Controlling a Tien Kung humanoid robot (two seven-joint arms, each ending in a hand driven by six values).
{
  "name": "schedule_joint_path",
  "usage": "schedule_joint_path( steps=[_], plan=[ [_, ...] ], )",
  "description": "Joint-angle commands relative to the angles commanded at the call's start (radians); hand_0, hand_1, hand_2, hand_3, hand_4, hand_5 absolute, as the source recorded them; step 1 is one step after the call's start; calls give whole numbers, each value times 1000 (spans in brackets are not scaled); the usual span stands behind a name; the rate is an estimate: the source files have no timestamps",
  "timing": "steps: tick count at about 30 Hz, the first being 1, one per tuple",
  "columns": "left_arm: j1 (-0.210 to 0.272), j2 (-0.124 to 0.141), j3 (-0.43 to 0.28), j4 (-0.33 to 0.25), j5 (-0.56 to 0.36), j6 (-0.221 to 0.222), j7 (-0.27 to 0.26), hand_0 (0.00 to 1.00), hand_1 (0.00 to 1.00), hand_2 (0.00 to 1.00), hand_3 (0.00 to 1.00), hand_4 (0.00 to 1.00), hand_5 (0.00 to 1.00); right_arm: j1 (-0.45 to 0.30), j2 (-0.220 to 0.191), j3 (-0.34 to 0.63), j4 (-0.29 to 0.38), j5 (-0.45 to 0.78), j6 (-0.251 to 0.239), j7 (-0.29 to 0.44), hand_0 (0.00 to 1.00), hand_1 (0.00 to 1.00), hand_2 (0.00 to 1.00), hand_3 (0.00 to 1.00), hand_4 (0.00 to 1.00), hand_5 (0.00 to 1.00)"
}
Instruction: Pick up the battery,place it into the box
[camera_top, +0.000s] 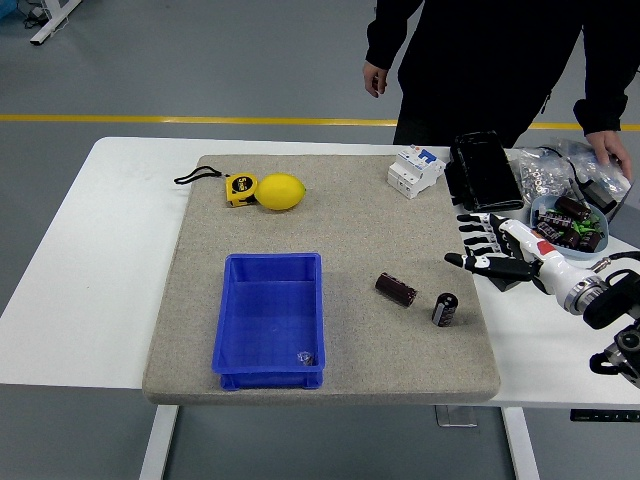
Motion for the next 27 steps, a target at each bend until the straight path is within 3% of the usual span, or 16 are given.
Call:
schedule_joint_path(
  steps=[12,16,18,19,24,25,27],
  plan=[
    [6,2,3,0,-3,1,1,741,695,721,615,680,605,75,-52,-141,4,-436,60,-7,744,725,789,813,998,438],
    [9,4,3,0,-3,1,2,740,693,719,615,680,606,81,-58,-164,6,-456,65,-13,749,724,779,803,998,417],
    [10,4,-2,0,3,1,3,740,693,719,615,680,606,84,-60,-190,5,-450,33,-14,749,724,779,803,998,417],
    [10,4,-3,0,5,0,4,743,693,720,612,678,603,86,-60,-199,1,-449,19,-12,642,649,717,733,998,332],
    [8,4,-13,0,22,-1,8,743,693,720,612,678,603,94,-57,-224,-14,-447,-11,1,642,649,717,733,998,332],
    [8,5,-11,0,20,-1,8,742,693,720,612,678,603,95,-56,-227,-16,-448,-15,2,582,611,668,720,998,317],
    [7,5,-6,0,14,-1,6,742,693,720,612,678,603,96,-54,-229,-20,-451,-21,4,582,611,668,720,998,317]
  ],
)
